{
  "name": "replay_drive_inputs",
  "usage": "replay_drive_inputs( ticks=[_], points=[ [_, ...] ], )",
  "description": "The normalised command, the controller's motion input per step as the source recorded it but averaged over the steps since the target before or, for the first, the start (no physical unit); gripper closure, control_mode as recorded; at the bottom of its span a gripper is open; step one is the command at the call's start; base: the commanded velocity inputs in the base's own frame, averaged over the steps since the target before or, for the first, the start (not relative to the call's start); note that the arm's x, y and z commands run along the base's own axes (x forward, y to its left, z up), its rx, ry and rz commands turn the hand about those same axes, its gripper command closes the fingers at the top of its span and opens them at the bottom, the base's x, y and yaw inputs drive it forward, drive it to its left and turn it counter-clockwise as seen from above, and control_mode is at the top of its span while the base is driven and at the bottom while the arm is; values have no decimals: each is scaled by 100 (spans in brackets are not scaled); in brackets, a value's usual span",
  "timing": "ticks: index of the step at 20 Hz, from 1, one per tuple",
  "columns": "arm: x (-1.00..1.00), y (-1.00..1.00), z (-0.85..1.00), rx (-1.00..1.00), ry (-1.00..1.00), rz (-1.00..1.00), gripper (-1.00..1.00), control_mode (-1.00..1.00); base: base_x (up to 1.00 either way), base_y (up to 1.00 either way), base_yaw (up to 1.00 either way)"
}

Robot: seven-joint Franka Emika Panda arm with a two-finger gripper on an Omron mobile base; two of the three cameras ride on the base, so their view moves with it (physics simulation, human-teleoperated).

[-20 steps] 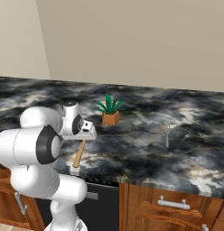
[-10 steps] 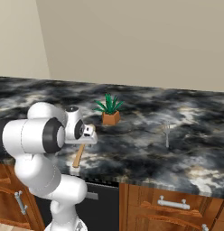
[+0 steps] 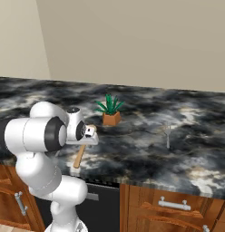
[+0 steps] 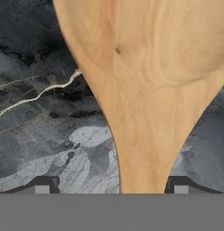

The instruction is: Organize the utensils by type. Pick up the wooden spoons from the counter and place them in the open cabinet. Then pick up the metallic utensils from the counter and place them in the open drawer.

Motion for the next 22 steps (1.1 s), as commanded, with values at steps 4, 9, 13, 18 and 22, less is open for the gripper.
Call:
replay_drive_inputs(
  ticks=[4, 9, 13, 18, 22],
  points=[
    [0, -5, 5, 0, 0, 0, 100, -100, 0, 0, 0],
    [-2, -7, 22, 0, 4, 0, 100, -100, 0, 0, 0],
    [-7, -9, 46, 3, 6, 2, 100, -100, 0, 0, 0],
    [-19, 0, 94, 0, 1, 12, 100, -100, 0, 0, 0],
    [-37, 0, 96, 0, 0, 12, 100, -100, 0, 0, 0]
  ],
)
